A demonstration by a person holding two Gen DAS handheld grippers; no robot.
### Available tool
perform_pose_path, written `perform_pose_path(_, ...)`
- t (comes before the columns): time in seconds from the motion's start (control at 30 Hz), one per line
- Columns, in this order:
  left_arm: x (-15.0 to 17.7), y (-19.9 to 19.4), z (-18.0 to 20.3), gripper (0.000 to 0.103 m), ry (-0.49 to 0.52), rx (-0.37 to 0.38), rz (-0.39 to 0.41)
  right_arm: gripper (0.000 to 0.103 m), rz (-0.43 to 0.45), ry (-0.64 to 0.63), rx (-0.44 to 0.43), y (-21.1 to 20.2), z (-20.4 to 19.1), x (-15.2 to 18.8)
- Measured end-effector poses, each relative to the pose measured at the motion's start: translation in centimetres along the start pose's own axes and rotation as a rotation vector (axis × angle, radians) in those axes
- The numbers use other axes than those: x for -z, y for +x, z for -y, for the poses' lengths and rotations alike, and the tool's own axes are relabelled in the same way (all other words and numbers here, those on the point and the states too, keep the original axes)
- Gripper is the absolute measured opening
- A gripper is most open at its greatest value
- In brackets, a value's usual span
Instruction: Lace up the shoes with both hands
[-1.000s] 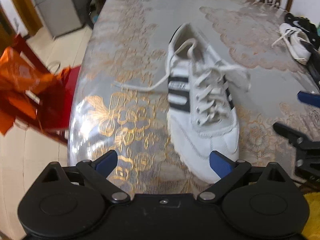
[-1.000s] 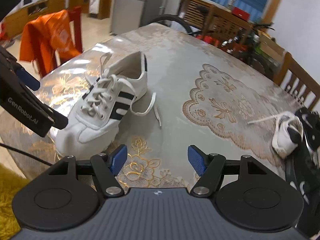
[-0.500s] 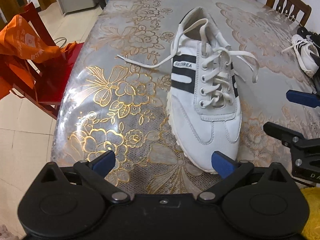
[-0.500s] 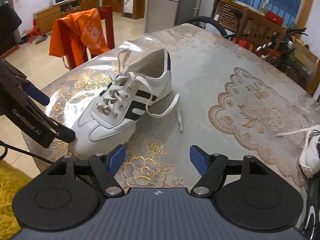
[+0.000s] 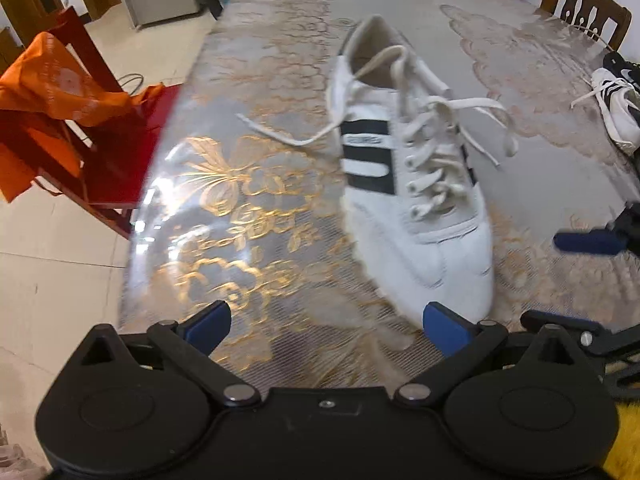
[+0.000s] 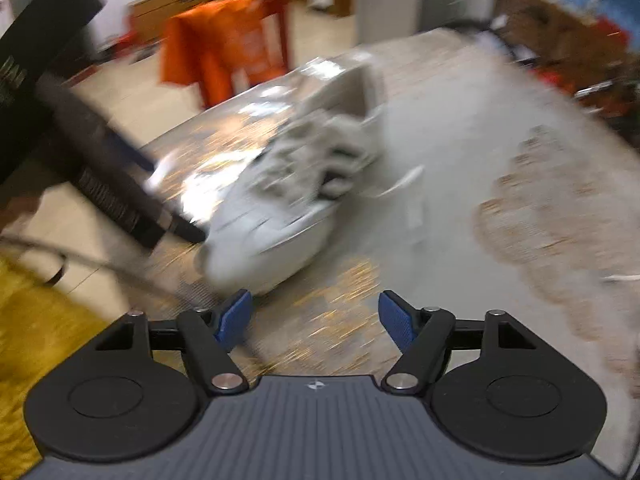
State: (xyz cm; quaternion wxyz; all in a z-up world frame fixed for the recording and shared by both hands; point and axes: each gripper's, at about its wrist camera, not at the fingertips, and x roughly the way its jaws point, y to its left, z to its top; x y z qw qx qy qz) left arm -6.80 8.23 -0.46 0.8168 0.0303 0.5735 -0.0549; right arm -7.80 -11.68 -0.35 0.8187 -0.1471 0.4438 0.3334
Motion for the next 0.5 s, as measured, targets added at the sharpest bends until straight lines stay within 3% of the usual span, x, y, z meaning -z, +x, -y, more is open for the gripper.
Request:
perform_pose_path(0.03, 0.0, 0.1, 0.0, 0.103, 0.006, -0.014, -0.004, 0.047, -0.015, -0.004, -0.023, 0.2, -0.1, 0.1)
perform_pose_path(0.13, -0.2, 1.5, 0.2, 0.103, 0.044, -0.091, -0.013, 0.023, -0.063, 0.008, -0.091, 1.1, -0.3, 0.1)
perform_pose_path(0.27, -1.2, 2.7, 1.2, 0.102, 0.132, -0.137, 0.009, 0.022, -0.081, 0.020, -0.144, 2.1, -1.0, 0.0)
perform_pose_path(0.4, -2.7, 3.5, 2.4, 0.102, 0.253, -0.204, 0.051, 0.022, -0.058, 0.057, -0.102, 2.8, -1.1, -0.7)
perform_pose_path(0.5, -4.4, 4.1, 2.3, 0.102, 0.281, -0.230, 0.083, 0.022, -0.033, 0.075, -0.058, 3.2, -1.2, -1.5)
